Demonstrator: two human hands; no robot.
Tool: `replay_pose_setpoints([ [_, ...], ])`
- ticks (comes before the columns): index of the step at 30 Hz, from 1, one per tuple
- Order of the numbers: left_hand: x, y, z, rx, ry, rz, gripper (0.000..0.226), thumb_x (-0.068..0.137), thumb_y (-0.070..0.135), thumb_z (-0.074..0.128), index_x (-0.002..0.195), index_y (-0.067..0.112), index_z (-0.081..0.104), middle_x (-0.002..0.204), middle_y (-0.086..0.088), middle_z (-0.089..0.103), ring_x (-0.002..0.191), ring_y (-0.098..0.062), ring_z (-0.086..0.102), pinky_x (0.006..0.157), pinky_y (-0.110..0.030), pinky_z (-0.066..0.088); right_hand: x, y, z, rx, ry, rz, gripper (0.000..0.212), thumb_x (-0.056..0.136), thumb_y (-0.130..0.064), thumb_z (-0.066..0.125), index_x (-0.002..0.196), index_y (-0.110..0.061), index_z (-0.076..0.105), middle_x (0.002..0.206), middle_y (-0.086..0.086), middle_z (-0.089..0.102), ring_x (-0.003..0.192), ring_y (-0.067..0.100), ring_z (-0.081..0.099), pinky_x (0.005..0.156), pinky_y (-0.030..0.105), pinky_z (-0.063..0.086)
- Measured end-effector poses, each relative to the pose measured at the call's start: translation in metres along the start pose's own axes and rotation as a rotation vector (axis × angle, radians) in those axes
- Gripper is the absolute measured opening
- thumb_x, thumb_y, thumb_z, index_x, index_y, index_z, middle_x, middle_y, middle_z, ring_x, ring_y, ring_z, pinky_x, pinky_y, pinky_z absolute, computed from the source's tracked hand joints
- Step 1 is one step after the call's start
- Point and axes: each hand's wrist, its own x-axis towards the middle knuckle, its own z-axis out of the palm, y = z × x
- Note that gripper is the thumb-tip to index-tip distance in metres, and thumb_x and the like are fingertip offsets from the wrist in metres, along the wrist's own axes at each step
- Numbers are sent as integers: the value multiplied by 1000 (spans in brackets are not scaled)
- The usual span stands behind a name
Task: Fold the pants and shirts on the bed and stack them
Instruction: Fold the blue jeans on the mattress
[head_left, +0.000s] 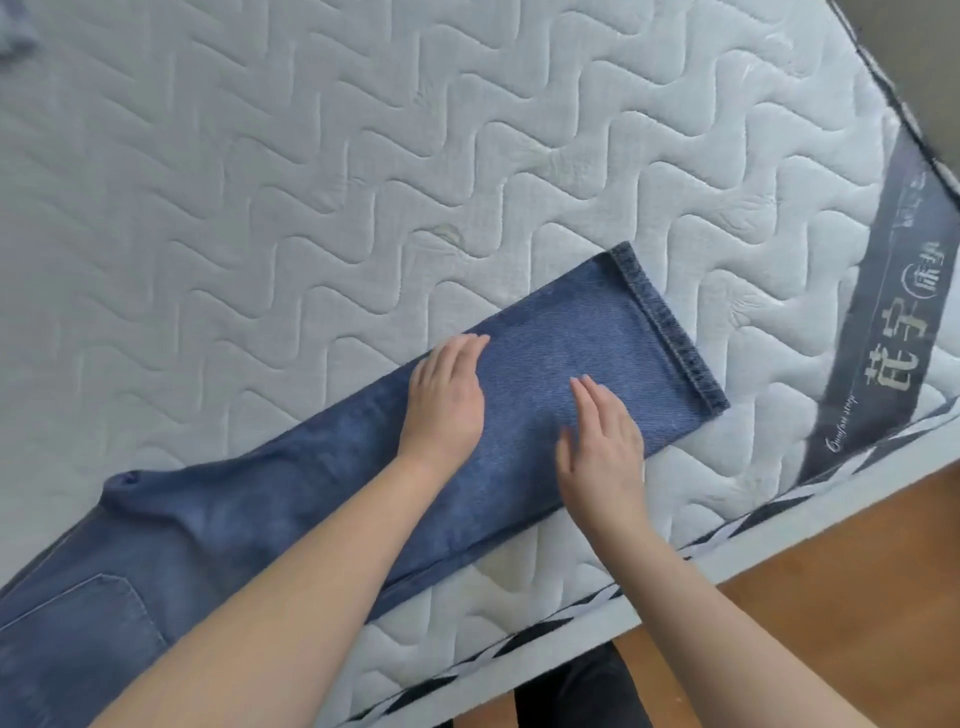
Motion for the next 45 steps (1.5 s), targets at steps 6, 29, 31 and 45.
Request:
replay_pose_setpoints([
  [6,-147,-101,-7,191,130,-194,49,92,8,53,140,5,50,147,-13,48,136,-31,46,105,-48,43,-46,-65,62,-108,-233,-309,57,92,-14,58,147,-9,43,153,7,41,142,27,38,114,45,33],
  [29,-357,-247,-23,334,17,-233,65,84,29,77,142,12,53,151,-11,45,136,-27,48,109,-48,42,-158,-110,142,-608,-490,-948,70,92,-34,62,152,-13,34,158,4,32,146,25,31,117,46,24],
  [31,-371,-260,-25,346,25,-249,67,89,24,69,149,13,42,158,-10,35,142,-26,39,114,-47,36,-166,-115,147,-590,-470,-1018,65,89,-21,63,149,-13,40,156,5,37,143,25,36,116,46,30],
  [45,-394,-293,-57,420,-98,-322,61,94,8,19,154,10,31,160,-7,31,146,-26,33,116,-49,31,-175,-148,139,-659,-496,-998,60,89,1,42,149,-4,38,152,13,42,143,31,35,118,44,24],
])
